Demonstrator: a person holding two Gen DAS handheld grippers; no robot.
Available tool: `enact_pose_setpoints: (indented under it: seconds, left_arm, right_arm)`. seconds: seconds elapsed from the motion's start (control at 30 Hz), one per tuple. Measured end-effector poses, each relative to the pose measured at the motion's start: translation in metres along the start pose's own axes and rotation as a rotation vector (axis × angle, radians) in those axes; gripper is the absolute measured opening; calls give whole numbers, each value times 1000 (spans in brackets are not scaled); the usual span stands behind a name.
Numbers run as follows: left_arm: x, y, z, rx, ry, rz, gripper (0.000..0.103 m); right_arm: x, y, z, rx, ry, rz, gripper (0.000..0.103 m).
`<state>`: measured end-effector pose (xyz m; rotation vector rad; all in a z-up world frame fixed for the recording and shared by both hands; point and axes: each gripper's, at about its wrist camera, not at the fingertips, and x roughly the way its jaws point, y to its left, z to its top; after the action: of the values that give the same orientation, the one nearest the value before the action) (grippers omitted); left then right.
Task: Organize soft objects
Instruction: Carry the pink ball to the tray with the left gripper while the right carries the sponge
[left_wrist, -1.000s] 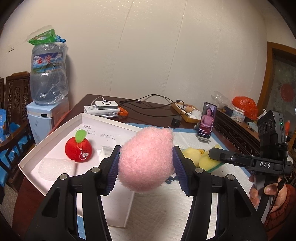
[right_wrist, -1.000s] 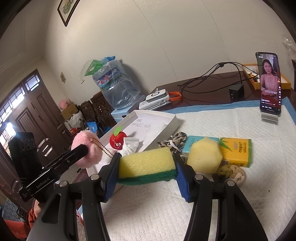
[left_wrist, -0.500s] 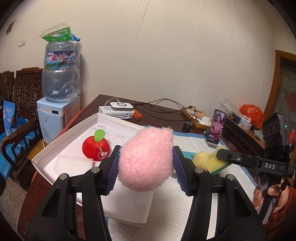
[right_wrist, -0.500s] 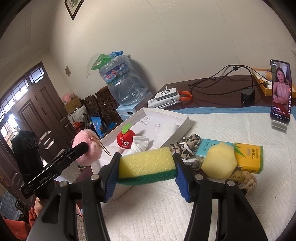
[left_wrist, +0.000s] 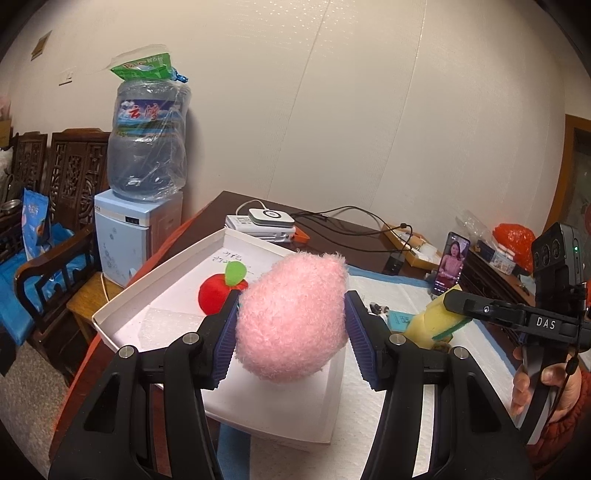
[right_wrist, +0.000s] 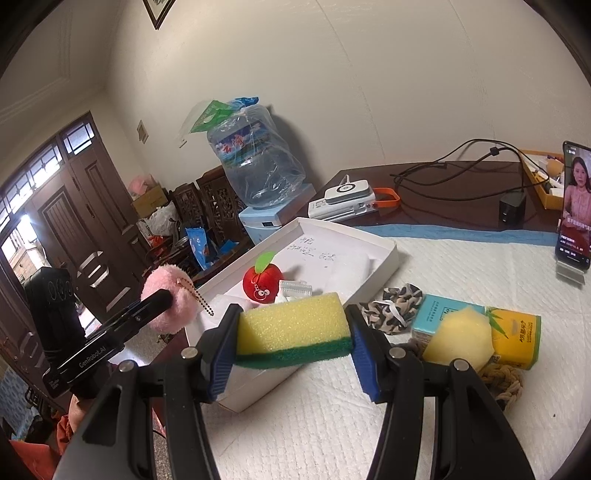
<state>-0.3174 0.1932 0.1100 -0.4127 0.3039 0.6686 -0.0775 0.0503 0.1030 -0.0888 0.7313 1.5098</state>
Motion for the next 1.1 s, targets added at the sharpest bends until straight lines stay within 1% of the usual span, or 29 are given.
enact_pose_setpoints:
  seconds: [0.33,0.57,0.7,0.87,1.0,1.1]
  left_arm:
    - [-1,19,0,-28,-8,37,55]
    - [1,45,7,-69,-20,109,55]
    - [12,50,13,-61,-17,156,55]
    - [34,46,17,-32,2,207,55]
    - [51,45,8,-33,42,209,55]
    - [63,47,4,-27,69,225,55]
  right_arm:
    - [16,6,8,-14,24,3,55]
    - [27,5,20,-12,26,-6,55]
    - [39,3,28,-1,39,-4,55]
    - [66,2,41,17,60,-8,56]
    - [94,3,43,13,94,-17,56]
    - [115,4,41,10,107,-25,56]
